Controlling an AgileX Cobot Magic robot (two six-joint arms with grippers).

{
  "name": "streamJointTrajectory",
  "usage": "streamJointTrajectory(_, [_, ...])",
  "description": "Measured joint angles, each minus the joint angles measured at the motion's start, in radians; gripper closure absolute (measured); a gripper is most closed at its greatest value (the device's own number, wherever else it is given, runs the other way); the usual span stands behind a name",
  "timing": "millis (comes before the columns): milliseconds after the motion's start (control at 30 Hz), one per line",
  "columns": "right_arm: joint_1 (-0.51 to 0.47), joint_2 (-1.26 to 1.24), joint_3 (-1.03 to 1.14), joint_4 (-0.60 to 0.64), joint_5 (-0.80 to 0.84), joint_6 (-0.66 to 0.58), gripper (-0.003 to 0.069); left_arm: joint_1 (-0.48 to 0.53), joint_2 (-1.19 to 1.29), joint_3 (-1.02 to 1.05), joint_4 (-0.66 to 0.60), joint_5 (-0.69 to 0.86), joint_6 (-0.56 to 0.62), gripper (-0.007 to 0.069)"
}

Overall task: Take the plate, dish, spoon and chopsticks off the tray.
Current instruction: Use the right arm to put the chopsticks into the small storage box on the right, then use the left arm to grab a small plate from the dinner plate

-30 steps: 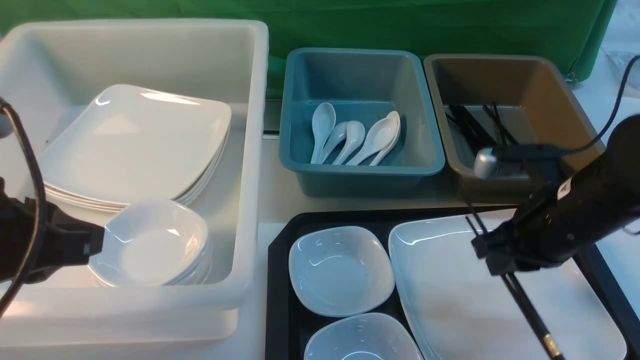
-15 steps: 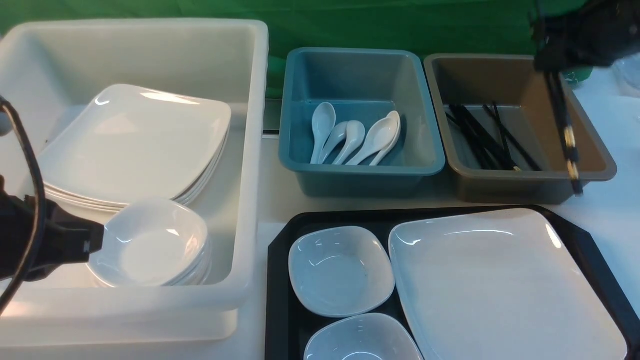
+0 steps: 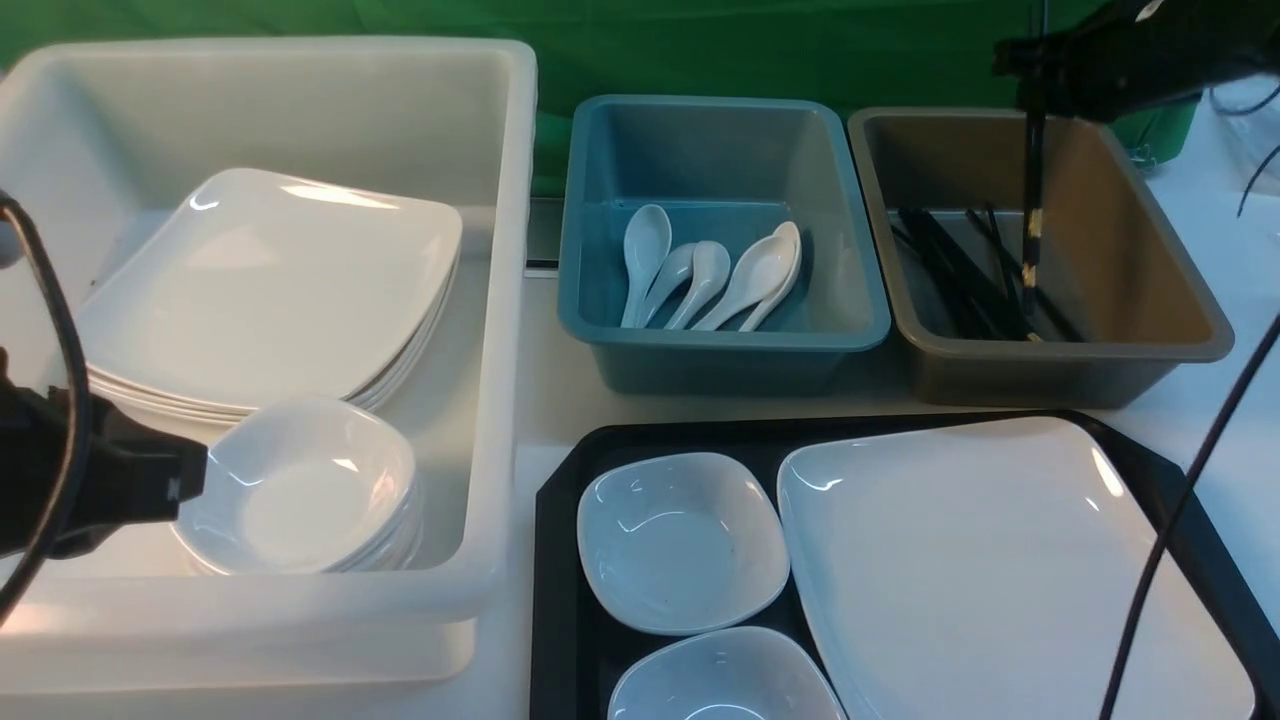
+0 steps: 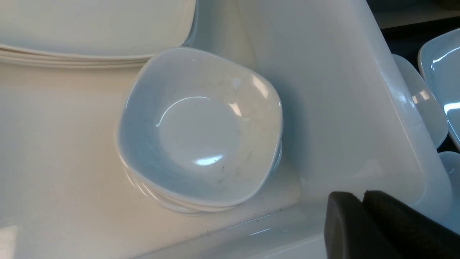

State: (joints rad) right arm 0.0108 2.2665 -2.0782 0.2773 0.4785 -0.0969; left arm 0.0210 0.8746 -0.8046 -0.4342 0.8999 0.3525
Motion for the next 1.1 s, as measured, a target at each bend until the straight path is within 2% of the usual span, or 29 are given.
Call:
streamJointTrajectory(100, [0.0, 0.022, 0.0, 0.0, 0.016, 0.0, 0.0559, 0.0, 0.0, 0.0, 0.0, -0.006, 0.0, 0.0589])
streamJointTrajectory(167, [0.0, 0.027, 0.0, 0.0, 0.065, 0.001, 0.0468, 0.0, 0.0, 0.0, -0.001, -0.012, 0.0, 0.0589])
streamJointTrajectory(200, [0.0, 0.027, 0.0, 0.0, 0.074, 0.001, 0.0457, 0.0, 0.0, 0.0, -0.001, -0.013, 0.0, 0.0589])
streamJointTrajectory(233, [0.0, 0.027, -0.002, 0.001, 0.108, 0.001, 0.0366, 0.0, 0.0, 0.0, -0.004, -0.014, 0.0, 0.0589])
streamJointTrajectory(300, [0.0, 0.02, -0.008, 0.0, 0.187, 0.002, 0.0265, 0.0, 0.0, 0.0, -0.005, -0.014, 0.0, 0.0589])
streamJointTrajectory(333, [0.0, 0.012, -0.014, -0.003, 0.242, 0.002, 0.0236, 0.0, 0.0, -0.002, -0.005, -0.011, 0.0, 0.0589])
streamJointTrajectory(400, [0.0, 0.003, -0.024, -0.008, 0.304, 0.003, 0.0229, 0.0, 0.0, -0.009, -0.005, -0.002, 0.0, 0.059])
streamJointTrajectory(433, [0.0, -0.028, -0.035, -0.012, 0.405, -0.005, 0.0259, 0.0, 0.001, -0.032, -0.005, 0.011, 0.0, 0.0601])
streamJointTrajectory(533, [0.0, -0.119, -0.05, -0.014, 0.55, -0.052, 0.0468, 0.0, 0.005, -0.104, -0.005, 0.031, 0.0, 0.0617])
streamJointTrajectory(600, [0.0, -0.204, -0.051, -0.014, 0.622, -0.066, 0.0579, 0.0, 0.018, -0.183, -0.009, 0.055, 0.0, 0.0622])
streamJointTrajectory(633, [0.0, -0.257, -0.052, -0.013, 0.661, -0.073, 0.0603, 0.0, 0.029, -0.222, -0.011, 0.073, 0.0, 0.0622])
streamJointTrajectory(733, [0.0, -0.369, -0.048, -0.009, 0.687, -0.084, 0.0625, -0.012, 0.067, -0.311, -0.015, 0.129, 0.0, 0.0623])
streamJointTrajectory(833, [0.0, -0.505, 0.008, 0.001, 0.687, -0.11, 0.063, -0.08, 0.116, -0.393, 0.002, 0.178, -0.024, 0.0624])
streamJointTrajectory(900, [0.0, -0.6, 0.073, 0.006, 0.688, -0.117, 0.0629, -0.16, 0.152, -0.422, 0.05, 0.189, -0.068, 0.0624])
streamJointTrajectory(933, [0.0, -0.677, 0.129, 0.008, 0.687, -0.127, 0.0629, -0.239, 0.175, -0.439, 0.089, 0.191, -0.103, 0.0624])
streamJointTrajectory(1000, [0.0, -0.735, 0.182, 0.009, 0.685, -0.133, 0.0629, -0.304, 0.196, -0.447, 0.128, 0.191, -0.138, 0.0624])
streamJointTrajectory(1033, [0.0, -0.833, 0.278, 0.009, 0.676, -0.138, 0.0629, -0.416, 0.241, -0.453, 0.21, 0.191, -0.218, 0.0624])
streamJointTrajectory(1100, [0.0, -0.943, 0.414, 0.011, 0.646, -0.143, 0.0628, -0.542, 0.292, -0.46, 0.285, 0.197, -0.296, 0.0624])
